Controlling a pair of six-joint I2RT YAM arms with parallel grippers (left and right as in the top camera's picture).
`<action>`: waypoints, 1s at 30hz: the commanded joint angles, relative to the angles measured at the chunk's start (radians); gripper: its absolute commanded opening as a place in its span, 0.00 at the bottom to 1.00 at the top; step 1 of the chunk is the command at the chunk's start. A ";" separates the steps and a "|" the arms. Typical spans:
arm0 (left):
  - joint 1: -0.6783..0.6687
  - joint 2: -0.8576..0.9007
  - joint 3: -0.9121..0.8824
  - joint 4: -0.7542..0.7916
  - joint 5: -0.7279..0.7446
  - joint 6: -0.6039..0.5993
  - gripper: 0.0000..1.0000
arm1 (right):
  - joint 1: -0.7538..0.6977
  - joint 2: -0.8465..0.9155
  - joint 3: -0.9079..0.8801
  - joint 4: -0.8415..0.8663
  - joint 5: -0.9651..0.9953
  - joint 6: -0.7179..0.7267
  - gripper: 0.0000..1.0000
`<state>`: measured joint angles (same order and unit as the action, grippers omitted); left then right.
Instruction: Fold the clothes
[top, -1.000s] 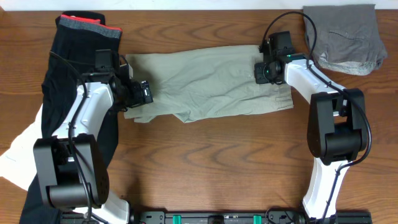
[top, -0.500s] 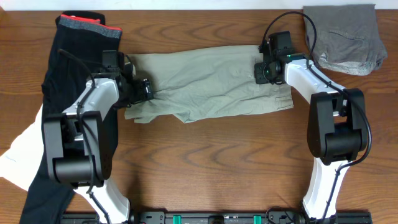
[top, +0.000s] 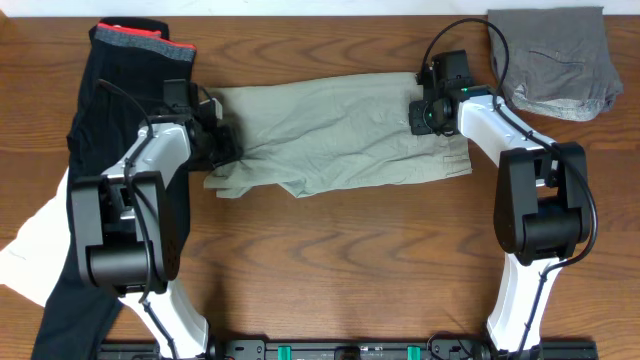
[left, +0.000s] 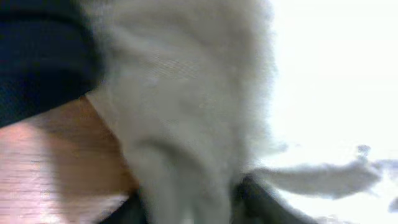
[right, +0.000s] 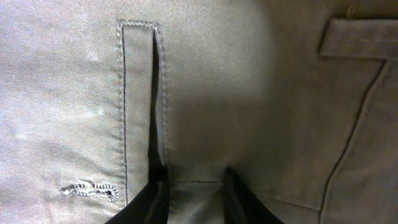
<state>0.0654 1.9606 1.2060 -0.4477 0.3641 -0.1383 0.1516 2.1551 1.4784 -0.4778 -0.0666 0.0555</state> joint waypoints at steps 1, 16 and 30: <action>0.006 0.028 -0.013 -0.014 0.074 -0.006 0.11 | -0.013 0.040 -0.003 -0.014 0.018 -0.012 0.27; 0.010 -0.267 -0.013 -0.009 0.152 -0.026 0.06 | -0.033 0.040 -0.003 -0.040 0.008 -0.012 0.26; -0.211 -0.311 -0.010 0.256 0.147 -0.168 0.06 | -0.033 0.040 -0.003 -0.042 -0.020 -0.008 0.26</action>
<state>-0.0929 1.6676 1.1980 -0.2264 0.5060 -0.2646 0.1413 2.1551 1.4841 -0.5014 -0.0822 0.0551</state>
